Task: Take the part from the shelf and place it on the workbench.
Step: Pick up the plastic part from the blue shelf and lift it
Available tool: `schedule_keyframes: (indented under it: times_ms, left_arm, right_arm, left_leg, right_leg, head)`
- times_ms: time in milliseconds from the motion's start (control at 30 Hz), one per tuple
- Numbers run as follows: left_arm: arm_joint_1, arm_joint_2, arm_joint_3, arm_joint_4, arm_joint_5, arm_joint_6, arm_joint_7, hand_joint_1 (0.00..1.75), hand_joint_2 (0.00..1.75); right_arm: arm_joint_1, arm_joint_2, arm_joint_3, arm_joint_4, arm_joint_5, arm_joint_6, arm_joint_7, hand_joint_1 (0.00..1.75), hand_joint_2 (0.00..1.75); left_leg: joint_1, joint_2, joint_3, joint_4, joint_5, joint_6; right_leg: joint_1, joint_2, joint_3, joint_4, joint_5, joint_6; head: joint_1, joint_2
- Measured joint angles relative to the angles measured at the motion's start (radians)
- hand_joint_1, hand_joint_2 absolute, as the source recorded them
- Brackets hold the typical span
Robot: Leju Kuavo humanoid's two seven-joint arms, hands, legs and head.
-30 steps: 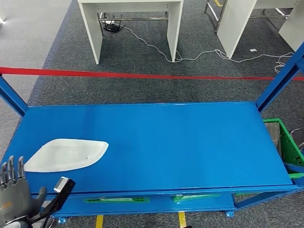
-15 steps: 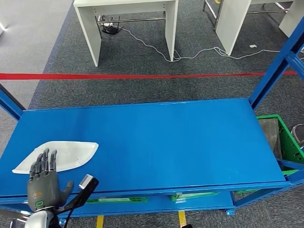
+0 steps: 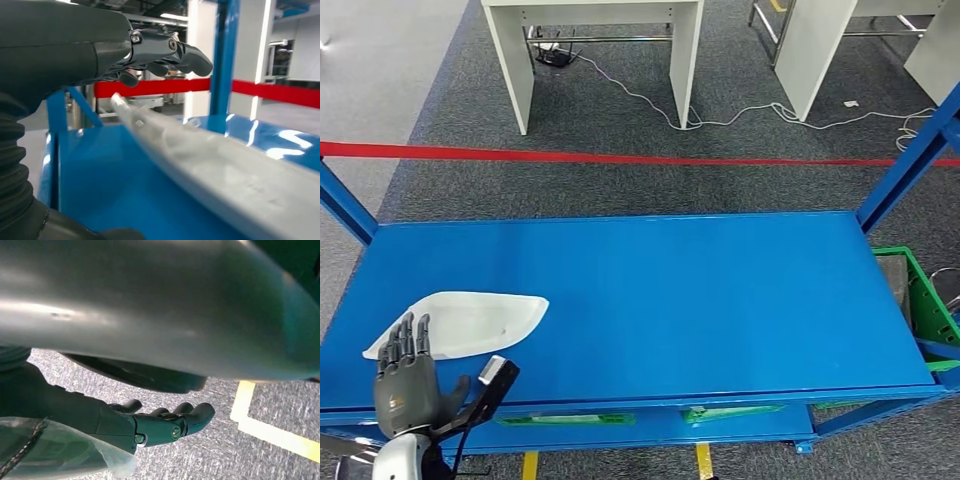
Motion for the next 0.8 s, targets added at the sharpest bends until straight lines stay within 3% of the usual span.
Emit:
schedule_keyframes:
  times_ms: [67,133,233,300,400,433,467,500,600,667,733,800]
  left_arm:
    - [-0.012,-0.008,0.034,0.031,0.007,0.012,-0.02,0.0,1.75]
    - [-0.026,-0.015,0.063,0.057,0.015,0.021,-0.035,0.0,1.75]
    - [-0.051,-0.019,0.106,0.098,0.027,0.03,-0.058,0.0,1.75]
    - [-0.065,-0.02,0.132,0.121,0.035,0.03,-0.067,0.0,1.75]
    - [-0.085,-0.019,0.166,0.161,0.052,0.025,-0.082,0.0,1.75]
    - [-0.094,-0.018,0.179,0.176,0.056,0.024,-0.089,0.0,1.75]
    - [-0.103,-0.016,0.192,0.19,0.06,0.024,-0.096,0.0,1.75]
    - [-0.113,-0.014,0.205,0.203,0.063,0.023,-0.101,0.0,1.75]
    - [-0.147,-0.004,0.238,0.236,0.069,0.023,-0.114,0.0,1.75]
    - [-0.171,0.006,0.26,0.259,0.069,0.024,-0.122,0.0,1.75]
    - [-0.188,0.015,0.282,0.28,0.067,0.027,-0.129,0.0,1.75]
    - [-0.201,0.02,0.297,0.297,0.067,0.028,-0.137,0.0,1.75]
  right_arm:
    - [-0.002,0.0,0.0,0.0,0.007,0.002,0.003,0.0,0.0]
    - [-0.004,0.0,0.0,0.0,0.014,0.003,0.002,0.0,0.0]
    - [-0.004,0.0,0.0,0.0,0.022,0.004,0.001,0.0,0.0]
    - [-0.004,0.0,0.0,0.0,0.026,0.005,0.001,0.0,0.0]
    - [-0.004,0.0,0.0,0.0,0.033,0.007,0.0,0.0,0.0]
    - [-0.003,0.0,0.0,0.0,0.036,0.007,0.001,0.0,0.0]
    - [-0.003,0.0,0.0,0.0,0.038,0.007,0.001,0.0,0.0]
    - [-0.003,0.0,0.0,0.0,0.04,0.007,0.001,0.0,0.0]
    - [-0.004,0.0,0.0,0.0,0.047,0.008,0.003,0.0,0.0]
    - [-0.005,0.002,0.0,0.001,0.054,0.01,0.005,0.0,0.0]
    - [-0.006,0.002,0.0,0.001,0.059,0.01,0.006,0.0,0.0]
    - [-0.006,0.002,0.0,0.001,0.062,0.009,0.006,0.0,0.0]
  left_leg:
    - [-0.002,-0.002,0.002,0.002,-0.002,-0.004]
    - [-0.006,-0.004,0.0,0.005,-0.004,-0.014]
    - [-0.006,-0.005,0.0,0.008,-0.004,-0.031]
    - [-0.004,-0.005,-0.014,0.046,-0.034,-0.042]
    - [-0.002,-0.005,-0.093,0.226,-0.126,-0.052]
    - [-0.002,-0.005,-0.113,0.273,-0.139,-0.053]
    - [-0.002,-0.005,-0.119,0.288,-0.133,-0.052]
    - [-0.002,-0.005,-0.105,0.261,-0.108,-0.049]
    - [-0.011,-0.004,-0.009,0.063,-0.017,-0.022]
    - [-0.019,-0.004,0.017,0.001,-0.007,-0.008]
    - [-0.02,-0.004,0.019,-0.011,-0.002,-0.005]
    - [-0.014,-0.003,0.026,-0.027,0.009,0.0]
  right_leg:
    - [0.0,-0.001,0.069,-0.14,0.067,-0.004]
    - [0.001,0.001,0.114,-0.228,0.089,-0.011]
    - [0.001,0.002,0.121,-0.239,0.088,-0.027]
    - [-0.002,0.0,0.123,-0.243,0.091,-0.04]
    - [-0.002,-0.002,0.122,-0.244,0.092,-0.05]
    - [-0.001,-0.002,0.123,-0.244,0.092,-0.05]
    - [0.0,-0.002,0.124,-0.244,0.092,-0.05]
    - [0.002,-0.002,0.126,-0.244,0.092,-0.05]
    - [0.004,-0.001,0.131,-0.243,0.091,-0.049]
    - [0.003,-0.002,0.129,-0.242,0.091,-0.041]
    - [0.0,-0.004,0.126,-0.243,0.092,-0.03]
    - [0.0,-0.003,0.112,-0.217,0.069,-0.019]
  head:
    - [0.0,0.0]
    - [-0.001,0.0]
    - [-0.002,0.0]
    - [-0.005,0.0]
    - [-0.008,0.0]
    - [-0.008,0.0]
    - [-0.008,0.0]
    - [-0.008,0.0]
    - [-0.007,0.0]
    - [-0.007,0.0]
    - [-0.007,0.0]
    - [-0.005,0.0]
